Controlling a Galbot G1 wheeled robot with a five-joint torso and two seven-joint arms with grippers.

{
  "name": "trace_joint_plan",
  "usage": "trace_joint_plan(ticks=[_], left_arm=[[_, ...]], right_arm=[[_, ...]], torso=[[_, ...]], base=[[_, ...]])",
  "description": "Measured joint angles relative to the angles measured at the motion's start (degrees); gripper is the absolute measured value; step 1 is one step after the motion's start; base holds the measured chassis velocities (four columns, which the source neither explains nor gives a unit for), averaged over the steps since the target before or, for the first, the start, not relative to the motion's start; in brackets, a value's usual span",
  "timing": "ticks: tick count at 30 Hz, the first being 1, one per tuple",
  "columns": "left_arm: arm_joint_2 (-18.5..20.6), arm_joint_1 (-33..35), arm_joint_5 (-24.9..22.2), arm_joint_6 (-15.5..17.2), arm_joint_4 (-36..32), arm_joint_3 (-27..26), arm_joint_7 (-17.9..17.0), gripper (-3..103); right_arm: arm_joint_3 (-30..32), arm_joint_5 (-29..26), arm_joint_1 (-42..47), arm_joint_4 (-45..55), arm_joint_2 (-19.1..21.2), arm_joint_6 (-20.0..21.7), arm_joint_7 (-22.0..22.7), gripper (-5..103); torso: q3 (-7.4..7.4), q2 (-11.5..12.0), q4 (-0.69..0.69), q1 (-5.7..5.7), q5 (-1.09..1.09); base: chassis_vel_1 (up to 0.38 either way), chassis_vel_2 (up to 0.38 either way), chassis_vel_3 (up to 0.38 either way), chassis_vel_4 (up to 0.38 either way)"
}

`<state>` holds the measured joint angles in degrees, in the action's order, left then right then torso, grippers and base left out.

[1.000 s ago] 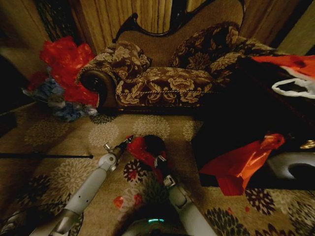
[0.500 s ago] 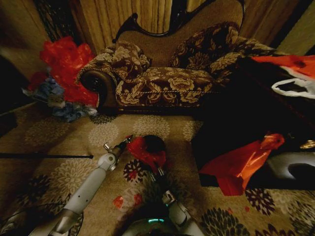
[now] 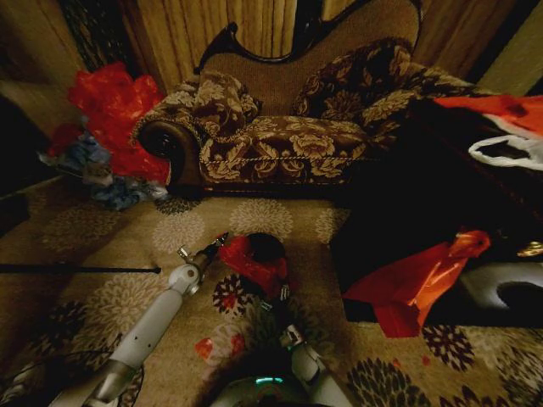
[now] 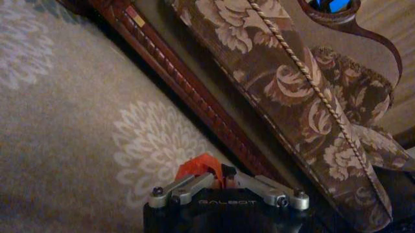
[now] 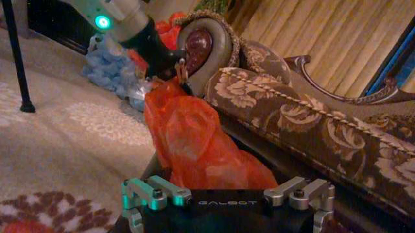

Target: Place a garbage bag over the trash bin.

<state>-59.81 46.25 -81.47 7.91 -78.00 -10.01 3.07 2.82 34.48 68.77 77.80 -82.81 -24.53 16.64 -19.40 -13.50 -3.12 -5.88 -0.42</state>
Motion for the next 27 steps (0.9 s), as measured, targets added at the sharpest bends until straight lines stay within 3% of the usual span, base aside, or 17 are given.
trace_joint_plan(ticks=[3,13,27], left_arm=[[-0.13,-0.12,0.00,0.00,0.13,0.09,0.00,0],[-0.10,-0.23,-0.04,0.05,0.10,0.32,0.01,0],[0.11,0.18,-0.09,0.09,-0.32,0.28,-0.08,0]], right_arm=[[-0.01,-0.20,0.10,0.62,0.22,-0.28,0.00,102],[1.07,0.81,0.73,-0.91,0.85,-1.39,0.94,94],[1.59,0.80,-0.90,-1.32,0.36,0.14,5.85,99]], torso=[[0.00,0.00,0.00,-0.01,0.00],[0.00,0.00,0.00,-0.01,0.00],[0.00,0.00,0.00,-0.01,0.00]], base=[[0.000,0.000,0.000,0.000],[0.000,0.000,0.000,0.000],[0.000,0.000,0.000,0.000]])
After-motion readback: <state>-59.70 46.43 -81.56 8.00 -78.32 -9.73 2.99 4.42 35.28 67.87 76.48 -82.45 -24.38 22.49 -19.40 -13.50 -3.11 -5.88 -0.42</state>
